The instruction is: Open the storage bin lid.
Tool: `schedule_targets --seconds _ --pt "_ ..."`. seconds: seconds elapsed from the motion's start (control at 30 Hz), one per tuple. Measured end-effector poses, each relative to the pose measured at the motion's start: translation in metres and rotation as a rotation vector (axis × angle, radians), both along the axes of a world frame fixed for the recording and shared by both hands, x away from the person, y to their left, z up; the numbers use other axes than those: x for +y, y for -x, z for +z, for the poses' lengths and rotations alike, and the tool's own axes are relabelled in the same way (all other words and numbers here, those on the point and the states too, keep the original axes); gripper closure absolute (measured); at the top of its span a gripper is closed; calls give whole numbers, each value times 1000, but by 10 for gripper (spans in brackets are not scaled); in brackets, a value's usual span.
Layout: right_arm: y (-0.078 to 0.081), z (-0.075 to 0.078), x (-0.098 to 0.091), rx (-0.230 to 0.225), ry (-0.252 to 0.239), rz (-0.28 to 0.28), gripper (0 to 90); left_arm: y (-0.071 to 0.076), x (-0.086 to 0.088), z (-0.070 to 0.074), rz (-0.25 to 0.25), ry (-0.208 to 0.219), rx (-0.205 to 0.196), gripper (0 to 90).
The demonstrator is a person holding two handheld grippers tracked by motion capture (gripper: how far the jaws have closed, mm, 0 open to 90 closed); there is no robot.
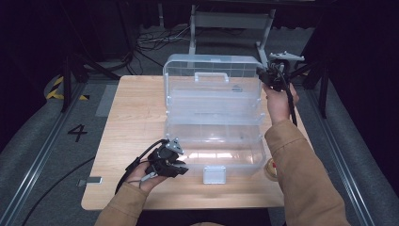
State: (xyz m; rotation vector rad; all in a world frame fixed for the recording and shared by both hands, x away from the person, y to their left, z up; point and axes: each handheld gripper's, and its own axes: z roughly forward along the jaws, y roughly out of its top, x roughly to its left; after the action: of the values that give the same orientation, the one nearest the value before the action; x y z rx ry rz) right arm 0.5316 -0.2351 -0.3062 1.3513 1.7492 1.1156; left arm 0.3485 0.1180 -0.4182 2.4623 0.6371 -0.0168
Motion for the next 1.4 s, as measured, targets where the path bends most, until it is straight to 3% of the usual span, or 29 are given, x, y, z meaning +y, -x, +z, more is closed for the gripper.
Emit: schedule_targets --seconds 0.4,0.8,1.4 --pt "-12 -8 -3 -5 -26 10 822 1 0 0 0 3 -9 726" --pt "-22 -20 -4 -41 -47 18 822 1 0 0 -7 -1 -21 725" --pt "-44 -32 -7 8 -51 39 822 2 1 -1 -15 4 -38 725"
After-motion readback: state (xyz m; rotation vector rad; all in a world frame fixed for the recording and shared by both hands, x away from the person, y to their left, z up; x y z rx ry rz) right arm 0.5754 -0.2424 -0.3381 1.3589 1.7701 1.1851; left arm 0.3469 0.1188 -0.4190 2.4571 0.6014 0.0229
